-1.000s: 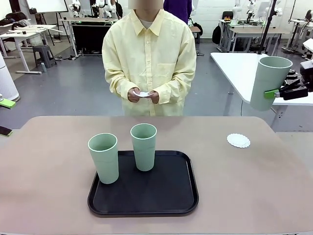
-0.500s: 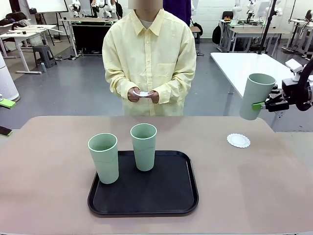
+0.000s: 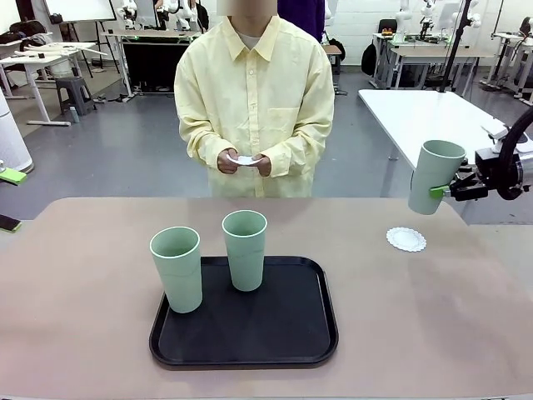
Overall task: Place coasters on the table and set cups on them.
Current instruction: Pick up one Reusable plastic cup and place it on a coaster set by the human.
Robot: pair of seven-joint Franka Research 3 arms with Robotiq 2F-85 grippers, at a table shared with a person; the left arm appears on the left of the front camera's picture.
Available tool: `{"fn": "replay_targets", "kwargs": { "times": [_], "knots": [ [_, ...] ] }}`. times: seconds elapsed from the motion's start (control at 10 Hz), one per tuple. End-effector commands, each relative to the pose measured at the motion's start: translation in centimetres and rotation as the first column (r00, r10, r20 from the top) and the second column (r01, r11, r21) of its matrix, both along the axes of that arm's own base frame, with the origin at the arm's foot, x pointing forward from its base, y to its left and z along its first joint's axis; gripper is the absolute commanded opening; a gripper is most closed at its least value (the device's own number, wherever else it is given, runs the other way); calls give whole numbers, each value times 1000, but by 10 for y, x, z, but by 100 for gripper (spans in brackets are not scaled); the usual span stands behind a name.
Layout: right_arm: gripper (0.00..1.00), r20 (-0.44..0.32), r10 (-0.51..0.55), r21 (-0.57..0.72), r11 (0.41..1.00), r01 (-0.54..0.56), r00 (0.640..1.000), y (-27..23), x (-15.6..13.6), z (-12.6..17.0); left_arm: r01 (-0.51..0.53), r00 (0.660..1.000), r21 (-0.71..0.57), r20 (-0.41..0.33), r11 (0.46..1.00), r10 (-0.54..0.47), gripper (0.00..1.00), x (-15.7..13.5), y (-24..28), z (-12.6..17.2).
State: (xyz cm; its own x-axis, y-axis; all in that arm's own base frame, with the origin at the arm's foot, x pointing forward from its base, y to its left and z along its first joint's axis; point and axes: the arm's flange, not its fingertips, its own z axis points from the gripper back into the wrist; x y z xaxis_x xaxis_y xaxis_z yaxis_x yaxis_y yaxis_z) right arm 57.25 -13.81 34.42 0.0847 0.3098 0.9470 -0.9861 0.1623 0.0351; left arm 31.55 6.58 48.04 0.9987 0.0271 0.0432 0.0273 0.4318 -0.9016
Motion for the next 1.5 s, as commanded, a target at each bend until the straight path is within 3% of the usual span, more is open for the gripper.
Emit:
{"fn": "replay_targets", "kwargs": {
  "times": [0.0, 0.7, 1.1, 1.4],
  "knots": [
    [84, -21, 38, 14, 999, -38, 999, 5, 6, -5, 3, 1000, -17, 17, 1000, -3, 100, 0, 1, 1],
    [84, -70, 89, -15, 996, -90, 994, 13, 8, -48, 3, 1000, -17, 17, 1000, -3, 100, 0, 1, 1],
    [84, -33, 140, -27, 990, -141, 990, 17, 14, -64, 3, 1000, -17, 17, 1000, -3, 100, 0, 1, 1],
    [84, -52, 149, -25, 988, -150, 988, 18, 18, -73, 3, 1000, -17, 17, 1000, -3, 100, 0, 1, 1]
  ]
}}
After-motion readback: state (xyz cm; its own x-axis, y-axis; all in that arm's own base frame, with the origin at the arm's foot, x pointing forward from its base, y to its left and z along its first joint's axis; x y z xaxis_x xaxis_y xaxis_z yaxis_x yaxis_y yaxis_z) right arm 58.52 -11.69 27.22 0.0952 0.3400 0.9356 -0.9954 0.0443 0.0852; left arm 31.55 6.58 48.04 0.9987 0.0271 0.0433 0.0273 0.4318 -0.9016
